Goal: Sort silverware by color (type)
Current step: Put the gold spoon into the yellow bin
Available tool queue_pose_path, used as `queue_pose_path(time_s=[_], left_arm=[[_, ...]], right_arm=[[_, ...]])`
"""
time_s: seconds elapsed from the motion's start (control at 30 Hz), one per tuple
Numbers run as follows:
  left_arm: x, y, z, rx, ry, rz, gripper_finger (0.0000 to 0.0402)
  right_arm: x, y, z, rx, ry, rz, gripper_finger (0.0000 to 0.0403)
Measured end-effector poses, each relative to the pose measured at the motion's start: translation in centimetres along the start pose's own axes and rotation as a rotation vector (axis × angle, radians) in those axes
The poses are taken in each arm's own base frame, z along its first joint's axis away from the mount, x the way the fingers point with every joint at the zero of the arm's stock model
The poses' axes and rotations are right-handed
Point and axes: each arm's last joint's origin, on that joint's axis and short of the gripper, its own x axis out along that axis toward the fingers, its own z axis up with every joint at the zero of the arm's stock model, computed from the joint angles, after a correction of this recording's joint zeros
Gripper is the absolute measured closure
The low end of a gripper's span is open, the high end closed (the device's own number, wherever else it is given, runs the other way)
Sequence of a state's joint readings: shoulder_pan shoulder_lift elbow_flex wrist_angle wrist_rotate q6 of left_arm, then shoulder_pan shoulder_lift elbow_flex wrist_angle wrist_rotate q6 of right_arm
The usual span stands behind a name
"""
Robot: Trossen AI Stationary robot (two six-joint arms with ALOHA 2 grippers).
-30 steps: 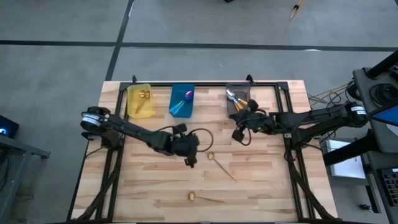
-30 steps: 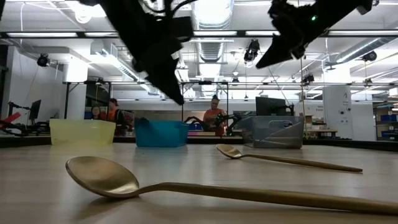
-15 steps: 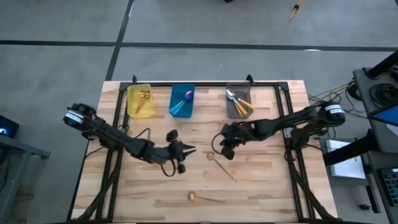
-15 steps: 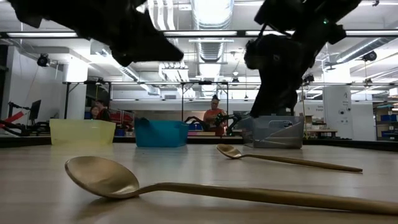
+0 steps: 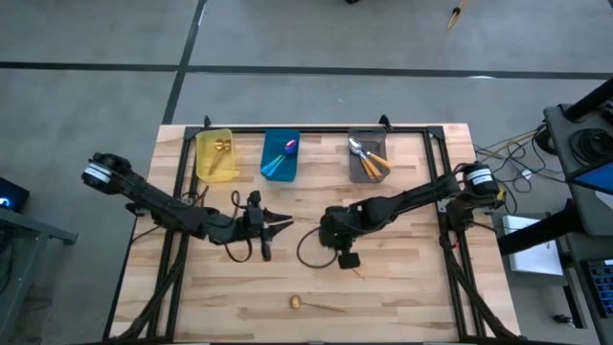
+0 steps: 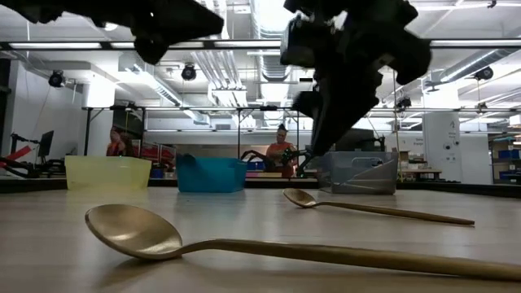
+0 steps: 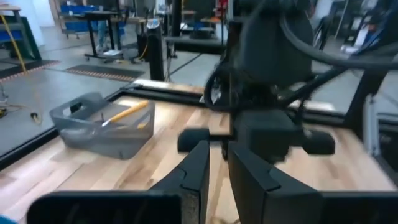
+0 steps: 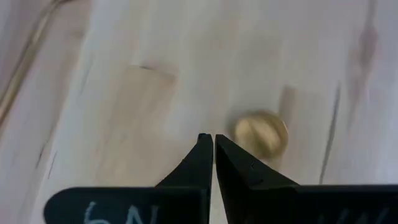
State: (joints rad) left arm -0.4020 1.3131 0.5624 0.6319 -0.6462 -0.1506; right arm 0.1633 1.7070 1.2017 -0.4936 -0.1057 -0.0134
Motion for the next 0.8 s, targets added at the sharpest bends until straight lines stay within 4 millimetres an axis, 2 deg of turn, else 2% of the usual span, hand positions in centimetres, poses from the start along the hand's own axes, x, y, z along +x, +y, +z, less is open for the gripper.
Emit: queue_pose_path(time_s=[0.1, 0.27, 0.43, 0.67, 0.8], left_arm=[[-1.0, -0.3, 1.1, -0.033, -0.043, -0.033, 0.036], [-2.5, -0.9, 2.3, -0.044, -0.085, -0.091, 0.036], [-2.9, -1.3, 2.7, -0.03, -0.121, -0.113, 0.036], [-3.0, -1.4, 3.1, -0.03, -0.16, -0.119, 0.0361], [-3.0, -1.4, 3.0, -0.03, -0.158, -0.119, 0.0361]], right_arm=[[0.0, -0.1, 0.5, -0.078, -0.013, -0.002, 0.0394], [-0.3, -1.2, 0.5, -0.04, -0.012, -0.028, 0.0376], [0.1, -1.5, 0.5, -0.013, -0.014, -0.042, 0.0321], [2.7, -2.2, 0.2, -0.023, 0.011, -0.054, 0.0227], [4.2, -2.9, -0.4, -0.011, 0.066, -0.134, 0.0192]])
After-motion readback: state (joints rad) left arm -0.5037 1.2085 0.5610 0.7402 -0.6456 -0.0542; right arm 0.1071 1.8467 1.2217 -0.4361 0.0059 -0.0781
